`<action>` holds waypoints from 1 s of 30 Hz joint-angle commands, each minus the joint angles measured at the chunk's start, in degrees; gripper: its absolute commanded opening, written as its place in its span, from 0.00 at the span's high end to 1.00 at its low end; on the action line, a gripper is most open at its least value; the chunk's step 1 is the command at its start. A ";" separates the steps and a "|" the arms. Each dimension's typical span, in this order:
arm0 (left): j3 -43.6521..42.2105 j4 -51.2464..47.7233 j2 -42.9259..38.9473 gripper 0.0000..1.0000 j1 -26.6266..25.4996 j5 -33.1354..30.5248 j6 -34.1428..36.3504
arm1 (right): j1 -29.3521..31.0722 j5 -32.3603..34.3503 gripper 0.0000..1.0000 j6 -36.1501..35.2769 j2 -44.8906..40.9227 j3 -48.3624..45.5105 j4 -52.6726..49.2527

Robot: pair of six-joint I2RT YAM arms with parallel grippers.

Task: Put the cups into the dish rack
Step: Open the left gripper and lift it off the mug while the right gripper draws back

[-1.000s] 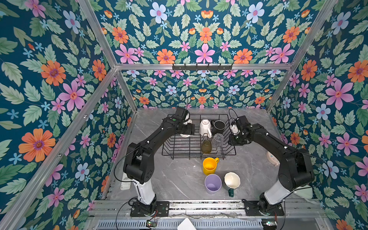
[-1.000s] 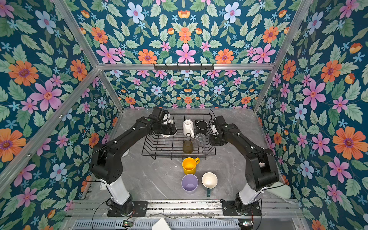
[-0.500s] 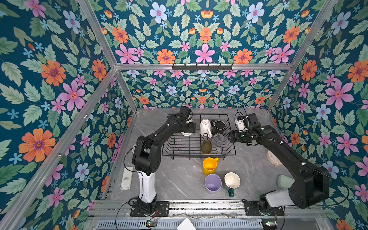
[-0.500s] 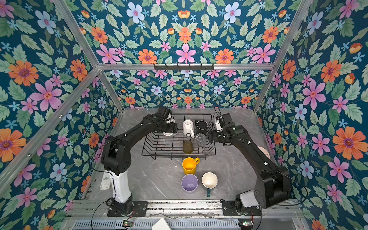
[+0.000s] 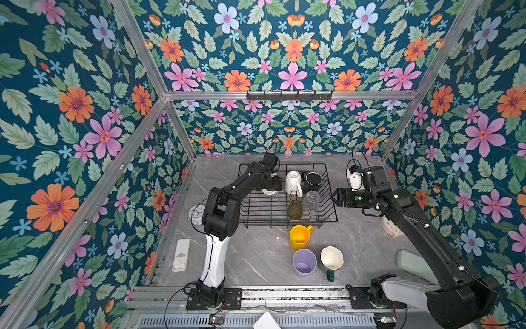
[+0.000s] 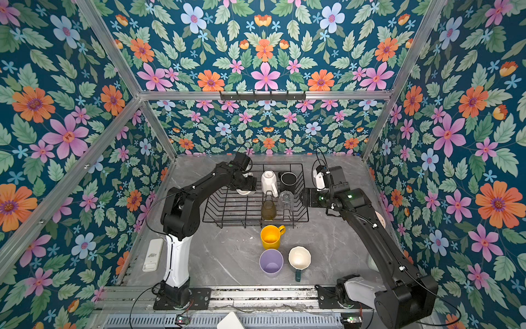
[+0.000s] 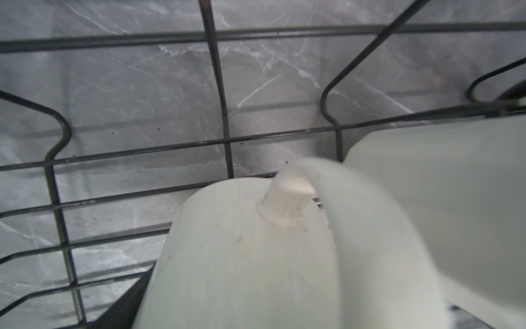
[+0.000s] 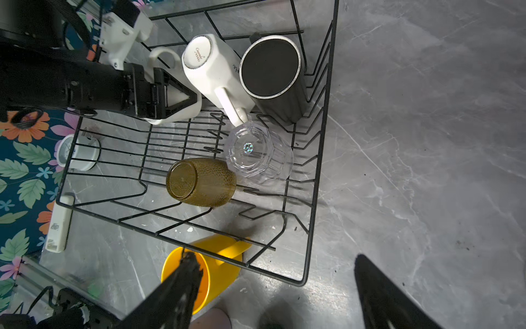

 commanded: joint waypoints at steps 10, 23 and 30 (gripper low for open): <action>2.80 -0.44 2.66 0.41 -0.19 -2.94 -0.27 | 0.08 -1.02 0.15 0.83 -2.46 -0.44 -1.32; 2.01 1.36 1.18 0.16 -0.65 -2.96 -0.62 | 0.07 -1.37 0.15 0.64 -3.51 -1.00 -1.80; 2.01 2.12 1.21 0.08 -0.71 -2.56 -0.75 | 0.07 -1.54 0.15 0.87 -3.62 -1.91 -1.68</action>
